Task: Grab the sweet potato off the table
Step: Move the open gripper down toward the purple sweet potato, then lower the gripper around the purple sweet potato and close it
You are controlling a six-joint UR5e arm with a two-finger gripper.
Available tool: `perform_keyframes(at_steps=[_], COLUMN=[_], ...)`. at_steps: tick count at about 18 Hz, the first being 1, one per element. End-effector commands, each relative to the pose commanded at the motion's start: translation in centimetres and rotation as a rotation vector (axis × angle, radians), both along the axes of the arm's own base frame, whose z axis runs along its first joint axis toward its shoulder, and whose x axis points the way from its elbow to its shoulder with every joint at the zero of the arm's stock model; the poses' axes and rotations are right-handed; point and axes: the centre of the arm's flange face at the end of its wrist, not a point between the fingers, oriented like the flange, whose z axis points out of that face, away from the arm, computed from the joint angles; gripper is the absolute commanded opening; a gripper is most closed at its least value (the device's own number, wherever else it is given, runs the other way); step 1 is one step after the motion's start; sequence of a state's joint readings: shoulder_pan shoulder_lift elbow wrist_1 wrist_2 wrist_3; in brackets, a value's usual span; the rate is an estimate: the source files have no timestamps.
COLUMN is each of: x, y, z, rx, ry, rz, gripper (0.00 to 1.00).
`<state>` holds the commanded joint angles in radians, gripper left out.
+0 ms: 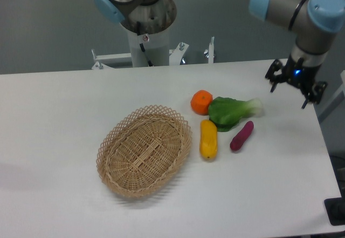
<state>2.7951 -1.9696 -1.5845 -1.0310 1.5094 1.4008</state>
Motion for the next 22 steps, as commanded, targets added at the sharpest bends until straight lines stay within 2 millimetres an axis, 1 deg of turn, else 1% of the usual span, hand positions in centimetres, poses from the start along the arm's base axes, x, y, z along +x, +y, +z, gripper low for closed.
perform_keyframes(at_steps=[2, 3, 5, 8, 10, 13, 15, 21, 22], x=[0.6, 1.0, 2.0, 3.4, 4.3, 4.5, 4.8, 5.8, 5.7], y=[0.9, 1.3, 1.2, 0.9, 1.6, 1.9, 2.8, 2.5, 2.6], z=[-1.9, -3.2, -5.3, -7.4, -8.0, -9.1, -10.0, -11.8, -11.8], rx=[0.002, 0.001, 0.002, 0.002, -0.002, -0.004, -0.001, -0.015, -0.011], ry=[-0.016, -0.025, -0.014, -0.017, -0.028, -0.038, -0.024, -0.047, -0.038], rz=[0.039, 0.059, 0.078, 0.080, 0.075, 0.070, 0.049, 0.017, 0.017], gripper=[1.00, 1.00, 1.00, 1.00, 1.00, 1.00, 1.00, 1.00, 1.00])
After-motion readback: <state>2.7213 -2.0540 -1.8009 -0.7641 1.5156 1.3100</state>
